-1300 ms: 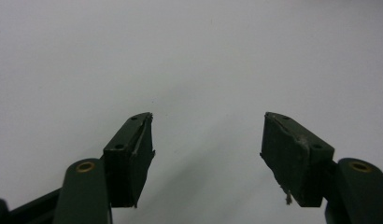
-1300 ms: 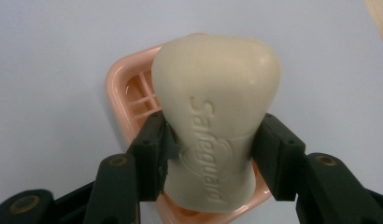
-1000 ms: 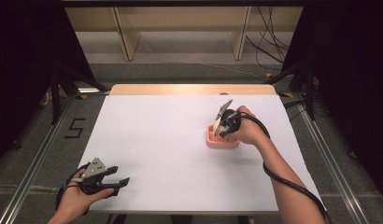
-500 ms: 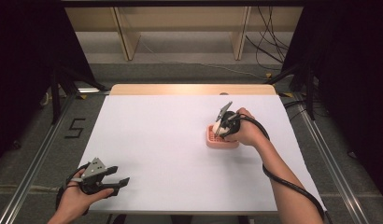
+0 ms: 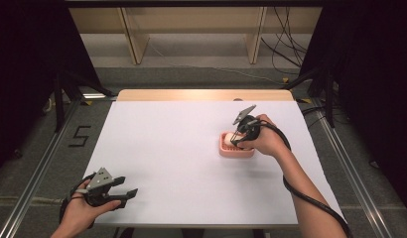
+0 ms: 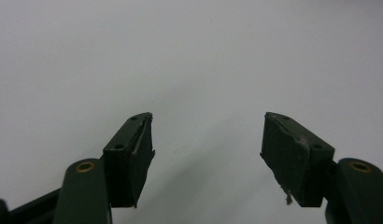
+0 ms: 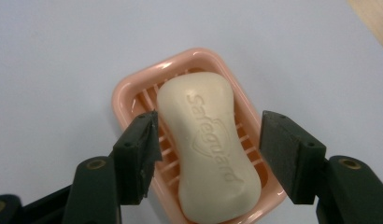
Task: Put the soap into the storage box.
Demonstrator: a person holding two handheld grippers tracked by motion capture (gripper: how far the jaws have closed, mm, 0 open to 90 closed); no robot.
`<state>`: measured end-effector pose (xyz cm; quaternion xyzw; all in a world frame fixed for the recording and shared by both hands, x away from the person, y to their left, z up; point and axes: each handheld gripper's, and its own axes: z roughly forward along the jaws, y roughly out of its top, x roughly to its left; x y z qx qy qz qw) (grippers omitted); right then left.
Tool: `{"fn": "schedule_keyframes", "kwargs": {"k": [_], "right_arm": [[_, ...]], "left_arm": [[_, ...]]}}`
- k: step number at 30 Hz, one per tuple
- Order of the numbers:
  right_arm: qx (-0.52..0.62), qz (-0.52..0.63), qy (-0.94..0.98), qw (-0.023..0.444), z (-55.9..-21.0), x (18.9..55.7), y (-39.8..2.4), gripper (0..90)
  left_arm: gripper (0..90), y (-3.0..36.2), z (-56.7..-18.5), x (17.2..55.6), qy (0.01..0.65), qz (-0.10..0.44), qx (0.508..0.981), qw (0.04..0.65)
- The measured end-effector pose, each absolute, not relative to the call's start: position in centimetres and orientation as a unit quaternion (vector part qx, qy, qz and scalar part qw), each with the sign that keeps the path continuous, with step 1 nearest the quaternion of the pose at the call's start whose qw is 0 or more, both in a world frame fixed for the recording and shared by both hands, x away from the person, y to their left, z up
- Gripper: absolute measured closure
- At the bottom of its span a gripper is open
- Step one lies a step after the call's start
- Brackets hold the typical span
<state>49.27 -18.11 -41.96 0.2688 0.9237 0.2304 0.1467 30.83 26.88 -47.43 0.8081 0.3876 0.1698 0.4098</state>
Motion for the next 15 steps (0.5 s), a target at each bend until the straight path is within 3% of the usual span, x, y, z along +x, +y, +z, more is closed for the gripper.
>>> {"fn": "schedule_keyframes", "kwargs": {"k": [3,11,15], "right_arm": [[0.279,0.253,0.913,0.157,-41.7,48.7,-18.9,40.9],[0.346,0.308,0.873,0.148,-42.2,45.5,-21.1,58.7],[0.345,0.299,0.879,0.139,-43.0,43.4,-22.1,63.4]], "left_arm": [[33.4,26.9,-47.4,30.8,0.388,0.170,0.808,0.410],[33.5,27.0,-47.3,30.9,0.381,0.169,0.818,0.397],[33.5,26.8,-47.4,30.8,0.392,0.160,0.812,0.401]]}}
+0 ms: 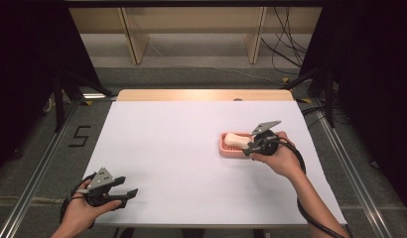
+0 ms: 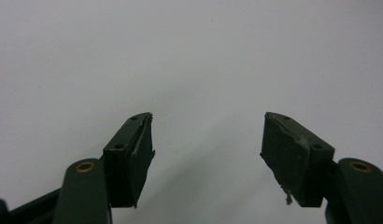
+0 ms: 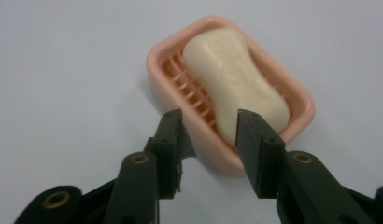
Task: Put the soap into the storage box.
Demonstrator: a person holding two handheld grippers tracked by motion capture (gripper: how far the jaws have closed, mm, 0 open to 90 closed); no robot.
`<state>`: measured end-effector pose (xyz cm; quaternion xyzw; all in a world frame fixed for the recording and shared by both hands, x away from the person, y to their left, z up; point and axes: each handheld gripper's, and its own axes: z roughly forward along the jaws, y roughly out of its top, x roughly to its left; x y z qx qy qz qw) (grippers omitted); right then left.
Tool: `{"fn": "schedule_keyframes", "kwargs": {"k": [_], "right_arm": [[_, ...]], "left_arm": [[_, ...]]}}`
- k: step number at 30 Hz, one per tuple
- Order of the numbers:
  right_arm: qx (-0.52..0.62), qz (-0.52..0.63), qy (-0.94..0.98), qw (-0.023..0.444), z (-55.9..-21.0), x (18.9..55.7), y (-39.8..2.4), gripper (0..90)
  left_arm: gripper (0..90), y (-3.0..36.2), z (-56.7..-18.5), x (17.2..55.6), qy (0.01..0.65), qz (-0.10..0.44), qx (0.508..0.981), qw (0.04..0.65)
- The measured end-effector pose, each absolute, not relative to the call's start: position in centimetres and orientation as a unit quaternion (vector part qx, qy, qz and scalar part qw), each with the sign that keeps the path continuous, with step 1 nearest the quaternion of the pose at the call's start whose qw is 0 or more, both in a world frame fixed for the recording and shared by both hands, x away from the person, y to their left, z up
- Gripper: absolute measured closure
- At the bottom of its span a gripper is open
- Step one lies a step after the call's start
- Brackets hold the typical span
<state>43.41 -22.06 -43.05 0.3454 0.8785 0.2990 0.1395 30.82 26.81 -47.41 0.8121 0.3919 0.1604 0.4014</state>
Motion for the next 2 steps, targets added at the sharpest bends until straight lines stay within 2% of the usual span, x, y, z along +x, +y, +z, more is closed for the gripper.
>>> {"fn": "schedule_keyframes", "kwargs": {"k": [2], "right_arm": [[0.347,0.297,0.880,0.135,-43.52,42.48,-22.45,63.7]], "left_arm": [[33.4,26.73,-47.50,30.81,0.393,0.166,0.808,0.406]]}}
